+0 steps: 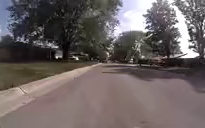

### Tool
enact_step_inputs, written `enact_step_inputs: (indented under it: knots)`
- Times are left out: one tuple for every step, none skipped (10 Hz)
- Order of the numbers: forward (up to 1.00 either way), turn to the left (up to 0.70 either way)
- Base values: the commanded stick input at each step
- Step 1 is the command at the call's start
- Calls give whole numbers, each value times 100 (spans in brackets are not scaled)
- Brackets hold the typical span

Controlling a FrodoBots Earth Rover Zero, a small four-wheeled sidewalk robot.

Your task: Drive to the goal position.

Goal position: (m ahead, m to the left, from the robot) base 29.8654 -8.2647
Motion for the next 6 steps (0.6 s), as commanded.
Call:
enact_step_inputs:
  knots:
    - [100,3]
    - [100,3]
    - [100,3]
    - [100,3]
    - [100,3]
    - [100,3]
